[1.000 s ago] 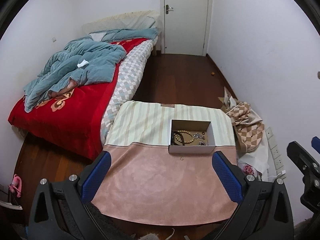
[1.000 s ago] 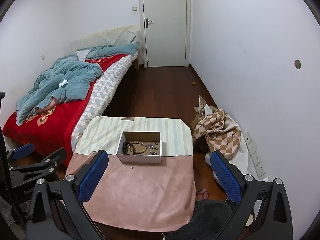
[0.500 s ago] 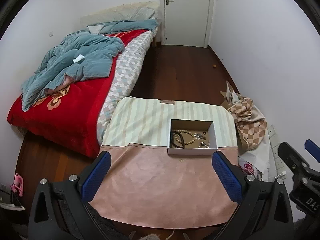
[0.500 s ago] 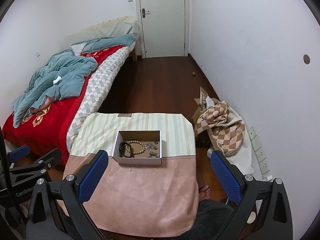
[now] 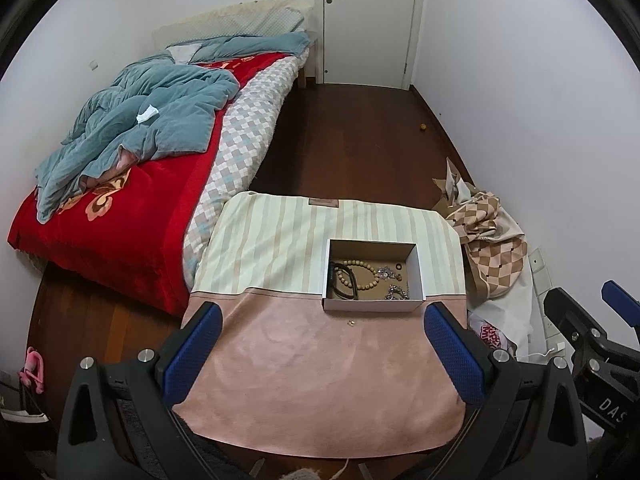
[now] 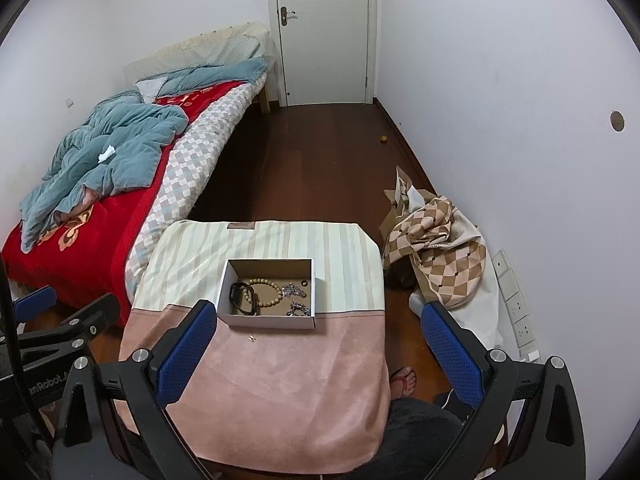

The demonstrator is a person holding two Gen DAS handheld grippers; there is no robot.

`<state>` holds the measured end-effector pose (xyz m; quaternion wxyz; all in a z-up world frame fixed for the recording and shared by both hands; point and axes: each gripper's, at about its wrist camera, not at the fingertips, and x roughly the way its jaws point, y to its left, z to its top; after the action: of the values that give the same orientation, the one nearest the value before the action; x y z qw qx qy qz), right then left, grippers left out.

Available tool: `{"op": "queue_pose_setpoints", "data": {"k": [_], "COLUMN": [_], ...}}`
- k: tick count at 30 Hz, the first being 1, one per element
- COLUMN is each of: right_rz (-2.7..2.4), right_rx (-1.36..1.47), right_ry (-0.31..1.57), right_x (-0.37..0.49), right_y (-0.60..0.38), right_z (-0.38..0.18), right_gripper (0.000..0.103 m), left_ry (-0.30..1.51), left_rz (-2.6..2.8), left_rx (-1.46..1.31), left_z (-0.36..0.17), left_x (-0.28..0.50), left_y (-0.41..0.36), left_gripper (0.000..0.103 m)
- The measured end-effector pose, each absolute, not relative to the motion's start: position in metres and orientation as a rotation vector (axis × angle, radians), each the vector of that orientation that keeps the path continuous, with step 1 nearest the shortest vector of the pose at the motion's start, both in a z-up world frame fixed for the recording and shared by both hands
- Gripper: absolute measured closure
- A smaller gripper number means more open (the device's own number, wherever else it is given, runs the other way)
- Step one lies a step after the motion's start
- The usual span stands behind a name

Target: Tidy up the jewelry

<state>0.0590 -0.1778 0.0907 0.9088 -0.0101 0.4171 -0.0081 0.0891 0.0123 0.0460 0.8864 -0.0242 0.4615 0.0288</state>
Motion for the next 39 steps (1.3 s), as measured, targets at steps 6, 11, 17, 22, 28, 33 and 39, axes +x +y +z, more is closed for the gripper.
{"op": "queue_pose_setpoints", "data": {"k": [6, 11, 17, 22, 28, 33, 39], "right_rz": [-0.020, -0.021, -0.018, -0.021, -0.017, -0.017, -0.020], "right_rx": [-0.023, -0.032, -0.038, -0.041, -0.040, -0.044, -0.041], "right_ry": [0.857, 0.858, 0.854, 0.849, 0.852, 0.851, 0.848], "right_x": [0.059, 0.061, 0.060, 0.059, 0.059, 0.057, 0.057], "right_y": [-0.178, -0.179, -0.180, -0.180, -0.180, -0.180, -0.180], "right_z": [0.091, 0.093, 0.097, 0.099, 0.099, 0.101, 0.101], "right_gripper": [0.000, 0.000, 0.000, 0.000, 0.000, 0.000, 0.000], "left_ry": [0.956, 0.954, 0.953, 0.943, 0.937, 0.936, 0.931], "left_rz": [0.066, 0.074, 0.070, 0.070, 0.072, 0.073, 0.071], "left_rx": [-0.044, -0.048, -0.044, -0.042, -0.043, -0.042, -0.040], "left_z": [0.046, 0.046, 0.046, 0.047, 0.048, 0.049, 0.053], "left_x": [0.090, 0.091, 0.090, 0.087, 0.084, 0.084, 0.081], "left_y": [0.013, 0.016, 0.017, 0.017, 0.015, 0.014, 0.014], "left_gripper": [0.000, 0.000, 0.000, 0.000, 0.000, 0.000, 0.000]}}
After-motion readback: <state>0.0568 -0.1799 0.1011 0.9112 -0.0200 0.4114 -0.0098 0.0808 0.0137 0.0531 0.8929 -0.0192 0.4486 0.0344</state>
